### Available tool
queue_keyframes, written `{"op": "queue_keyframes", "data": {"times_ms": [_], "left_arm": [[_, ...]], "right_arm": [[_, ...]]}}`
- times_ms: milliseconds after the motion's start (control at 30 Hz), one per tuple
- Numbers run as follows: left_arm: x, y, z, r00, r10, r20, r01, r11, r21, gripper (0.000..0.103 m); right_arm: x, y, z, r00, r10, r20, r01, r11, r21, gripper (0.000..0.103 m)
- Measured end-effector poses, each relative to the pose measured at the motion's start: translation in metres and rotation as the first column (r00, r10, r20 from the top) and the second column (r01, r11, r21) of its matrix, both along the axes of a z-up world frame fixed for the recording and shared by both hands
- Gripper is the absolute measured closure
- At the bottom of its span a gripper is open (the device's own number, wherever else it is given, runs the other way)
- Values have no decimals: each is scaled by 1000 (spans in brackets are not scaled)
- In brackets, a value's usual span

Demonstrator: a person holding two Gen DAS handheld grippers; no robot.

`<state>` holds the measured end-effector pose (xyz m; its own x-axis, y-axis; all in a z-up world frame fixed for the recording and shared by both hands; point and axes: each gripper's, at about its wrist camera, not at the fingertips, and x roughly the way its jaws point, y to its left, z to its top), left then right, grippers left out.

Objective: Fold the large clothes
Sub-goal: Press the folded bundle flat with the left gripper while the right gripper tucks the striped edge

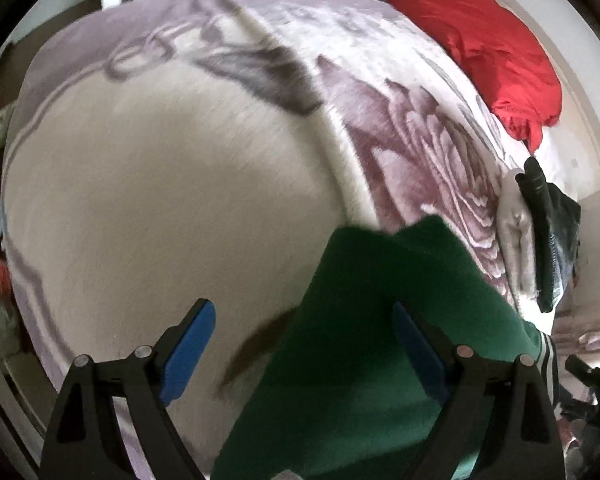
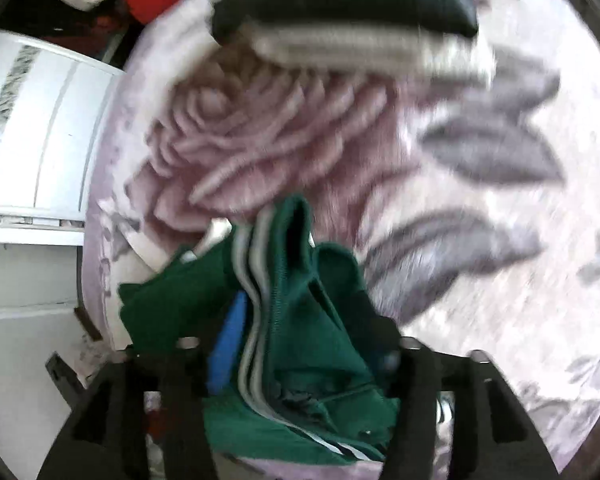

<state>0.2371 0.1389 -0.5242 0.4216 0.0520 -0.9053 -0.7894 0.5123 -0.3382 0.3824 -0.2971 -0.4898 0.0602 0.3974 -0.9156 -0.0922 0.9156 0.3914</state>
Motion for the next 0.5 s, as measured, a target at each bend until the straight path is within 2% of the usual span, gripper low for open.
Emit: {"op": "queue_keyframes", "data": {"times_ms": [67, 133, 200, 233, 267, 300, 367, 400, 467, 500], "left_arm": [[10, 2, 2, 1000, -15, 2, 15, 1000, 26, 13], [23, 3, 3, 999, -36, 1, 35, 998, 52, 13], [35, 3, 0, 998, -54, -12, 55, 997, 47, 13], [40, 4, -1, 998, -60, -14, 61, 997, 42, 13], [43, 5, -1, 998, -67, -12, 68, 997, 39, 13], [46, 5, 0, 997, -73, -10, 73, 996, 42, 13], [50, 5, 4, 997, -81, -2, 81, 996, 45, 13], [51, 4, 5, 996, -87, 2, 87, 995, 47, 13], [54, -1, 6, 994, -105, -13, 106, 993, 50, 13], [53, -3, 7, 993, -116, -10, 116, 992, 45, 13]], "right_arm": [[0, 8, 8, 999, 29, 39, -28, 1000, -8, 26], [8, 21, -1, 998, 64, 27, -64, 998, -3, 24], [24, 29, -35, 998, 53, -43, -53, 999, -6, 26], [31, 30, -51, 996, 28, -82, -27, 999, 20, 39], [37, 27, -65, 991, -20, -131, 34, 993, 109, 84], [39, 29, -65, 989, -51, -141, 66, 993, 101, 88], [39, 32, -46, 997, -65, -45, 70, 992, 105, 90], [36, 31, -38, 996, -83, 18, 82, 993, 79, 90], [36, 29, -52, 996, -89, 11, 89, 996, -6, 89], [37, 26, -65, 995, -95, -34, 95, 995, -13, 86]]}}
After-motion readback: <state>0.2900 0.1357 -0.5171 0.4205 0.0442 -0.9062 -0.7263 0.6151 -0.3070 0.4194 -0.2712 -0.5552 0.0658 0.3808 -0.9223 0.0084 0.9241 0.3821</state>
